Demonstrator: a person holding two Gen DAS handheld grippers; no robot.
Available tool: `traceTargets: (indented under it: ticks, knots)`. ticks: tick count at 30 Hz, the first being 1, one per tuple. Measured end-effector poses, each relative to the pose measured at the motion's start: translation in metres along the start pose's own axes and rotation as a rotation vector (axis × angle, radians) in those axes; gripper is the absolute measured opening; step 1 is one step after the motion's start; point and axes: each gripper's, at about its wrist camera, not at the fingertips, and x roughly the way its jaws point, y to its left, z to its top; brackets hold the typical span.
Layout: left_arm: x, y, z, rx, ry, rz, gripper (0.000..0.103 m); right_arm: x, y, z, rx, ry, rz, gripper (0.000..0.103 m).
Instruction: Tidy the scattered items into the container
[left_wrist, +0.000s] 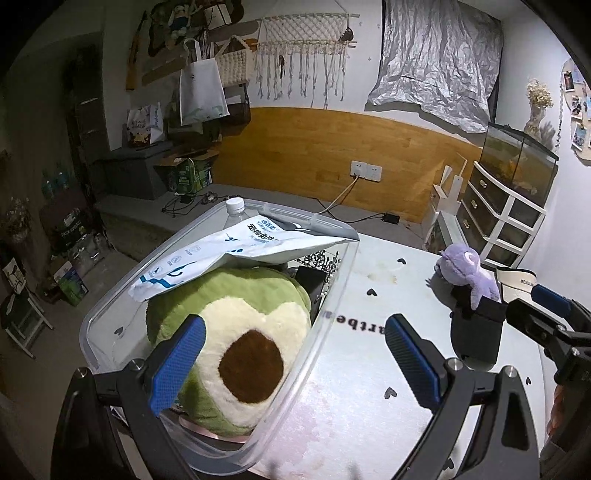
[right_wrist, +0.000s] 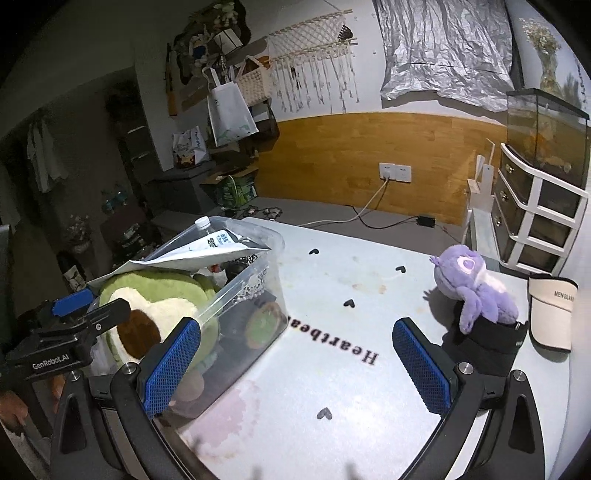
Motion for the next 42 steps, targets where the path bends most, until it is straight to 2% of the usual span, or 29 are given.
traceTargets:
  ticks: [3,19,42]
  knots:
    - [-0.002,0.004,-0.002,0.020,0.005,-0.004,0.098,-0.001,0.004,-0.005,0.008,0.001,-0.028,0.103]
    - [-0.011,0.023,-0.014,0.044,0.026,-0.018,0.098,-0.006,0.025,-0.026,0.049,0.020,-0.035,0.103]
    - [-0.016,0.017,-0.018,0.075,0.035,-0.040,0.098,-0.016,0.024,-0.037,0.065,0.031,-0.059,0.103]
